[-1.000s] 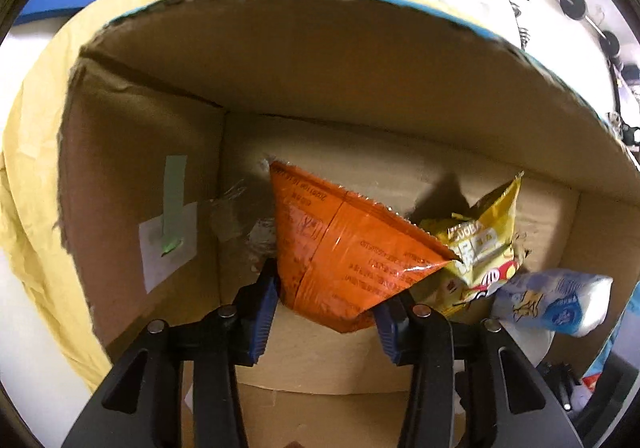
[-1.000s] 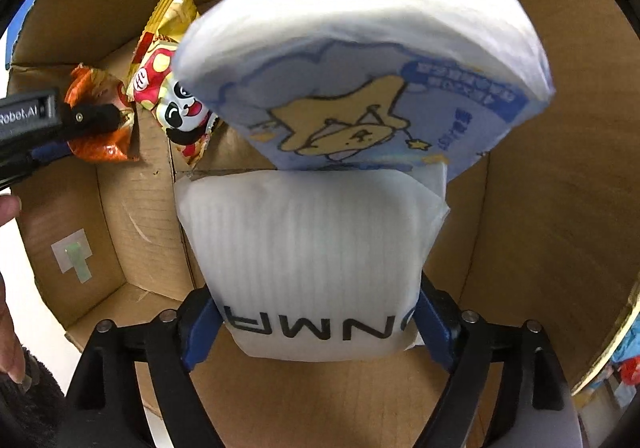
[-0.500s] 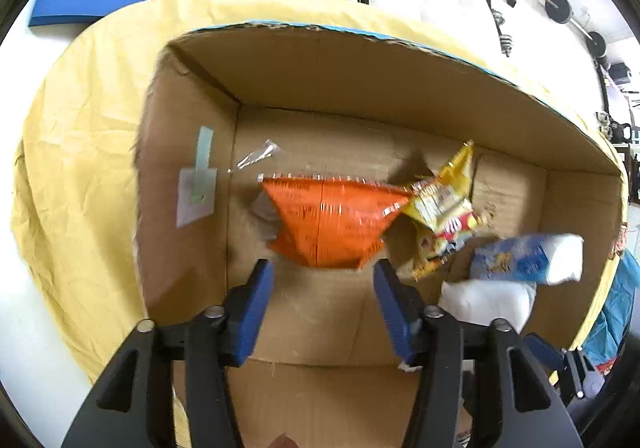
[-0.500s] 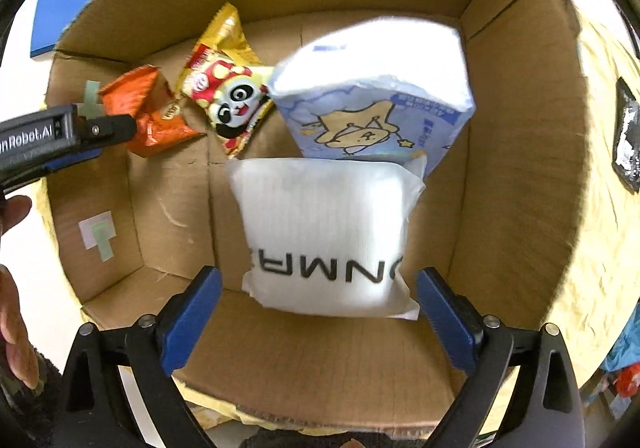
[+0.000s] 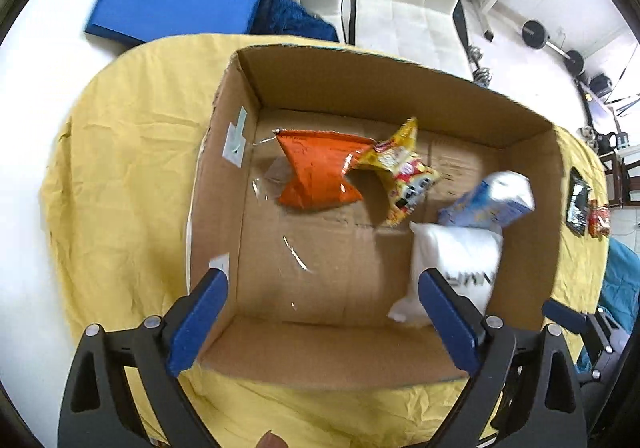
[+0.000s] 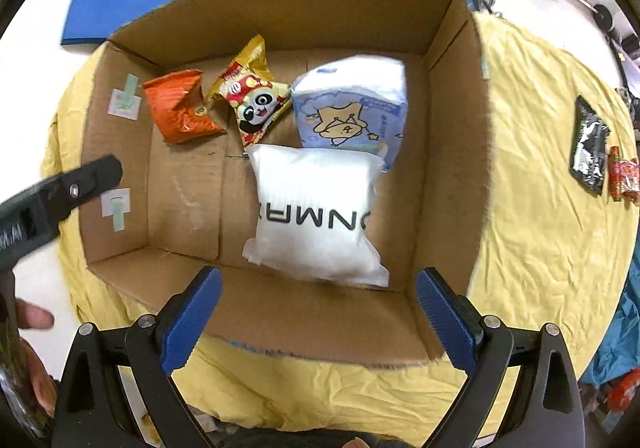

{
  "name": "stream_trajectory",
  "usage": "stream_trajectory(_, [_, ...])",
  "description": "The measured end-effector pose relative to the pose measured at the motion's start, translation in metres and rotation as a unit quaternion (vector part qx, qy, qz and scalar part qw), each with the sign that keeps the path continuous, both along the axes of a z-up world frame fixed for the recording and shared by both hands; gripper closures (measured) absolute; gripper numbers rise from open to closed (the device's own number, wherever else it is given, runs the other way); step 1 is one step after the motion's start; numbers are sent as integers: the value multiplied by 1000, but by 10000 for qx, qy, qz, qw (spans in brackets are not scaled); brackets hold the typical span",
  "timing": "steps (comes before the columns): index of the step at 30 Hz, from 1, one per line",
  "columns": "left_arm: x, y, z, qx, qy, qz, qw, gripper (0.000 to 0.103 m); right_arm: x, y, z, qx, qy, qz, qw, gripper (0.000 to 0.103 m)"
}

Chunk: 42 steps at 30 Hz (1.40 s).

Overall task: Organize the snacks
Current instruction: 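Open both tools to release the white pouch and orange bag into the box, then move both tools toward the black wrapper and red candy pack on the table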

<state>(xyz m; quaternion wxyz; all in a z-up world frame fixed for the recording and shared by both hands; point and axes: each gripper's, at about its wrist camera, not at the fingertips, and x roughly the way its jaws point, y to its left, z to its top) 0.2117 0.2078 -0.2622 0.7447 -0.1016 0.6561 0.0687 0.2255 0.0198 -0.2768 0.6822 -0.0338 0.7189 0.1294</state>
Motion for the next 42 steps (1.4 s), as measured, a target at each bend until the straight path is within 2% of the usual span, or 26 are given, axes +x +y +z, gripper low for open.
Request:
stream_trajectory(9, [-44,-25,43,186,-595,36,9981,5,-34,-22,55,201,-685,64,9974,4])
stream_trajectory(16, [-62,-52,67,305,-825,-81,9961,5,-56,-44,89,377,-988,75,9944,4])
stream_trajectory(21, [-60,-78,81,290,-979,-149,9947,5,-60,-64,97,489,-1066,12,9931,4])
stream_trajectory(25, [-49,-109,89,234,-1051,-313,9937,5,-56,-97,100,535,-1087,-172,9925,4])
stream_trajectory(31, [-10,-182,89,50,-1108,-722,9912,5,-30,-193,99,407,-1109,-866,9892,4])
stream_trajectory(36, [41,-255,67,-1,-1010,-1113,9886,5,7,-292,85,123,-1129,-1676,9793,4])
stream_trajectory(39, [82,-303,41,-19,-783,-1350,9877,5,39,-362,60,-16,-941,-2282,9691,4])
stream_trajectory(42, [118,-343,14,-77,-494,-1570,9863,5,72,-419,29,95,-596,-2870,9560,4])
